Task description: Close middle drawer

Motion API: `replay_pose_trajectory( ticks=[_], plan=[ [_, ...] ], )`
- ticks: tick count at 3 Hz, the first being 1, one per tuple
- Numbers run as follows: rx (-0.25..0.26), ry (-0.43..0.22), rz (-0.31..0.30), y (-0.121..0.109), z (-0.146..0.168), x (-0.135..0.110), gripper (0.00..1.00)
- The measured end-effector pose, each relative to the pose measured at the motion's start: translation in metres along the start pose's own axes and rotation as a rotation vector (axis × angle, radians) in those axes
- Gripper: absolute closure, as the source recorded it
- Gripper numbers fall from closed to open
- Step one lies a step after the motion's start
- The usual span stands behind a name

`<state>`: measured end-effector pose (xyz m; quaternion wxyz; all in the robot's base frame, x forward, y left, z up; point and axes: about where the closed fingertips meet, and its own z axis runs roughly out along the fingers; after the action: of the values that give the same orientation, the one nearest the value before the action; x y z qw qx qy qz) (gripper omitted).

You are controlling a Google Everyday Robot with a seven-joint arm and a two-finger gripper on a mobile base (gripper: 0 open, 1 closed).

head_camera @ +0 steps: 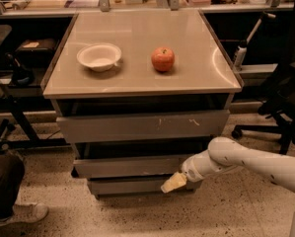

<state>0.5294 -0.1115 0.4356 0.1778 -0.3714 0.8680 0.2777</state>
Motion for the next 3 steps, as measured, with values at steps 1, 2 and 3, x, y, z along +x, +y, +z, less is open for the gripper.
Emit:
replay_pose_trajectory(
  ticks=[1,2,3],
  plan=[
    [0.0,0.0,0.0,0.0,0.0,0.0,0.42],
    [0.0,0.0,0.0,0.0,0.0001,0.0,0.65],
    [0.0,0.0,0.0,0.0,0.0001,0.0,0.88]
  ],
)
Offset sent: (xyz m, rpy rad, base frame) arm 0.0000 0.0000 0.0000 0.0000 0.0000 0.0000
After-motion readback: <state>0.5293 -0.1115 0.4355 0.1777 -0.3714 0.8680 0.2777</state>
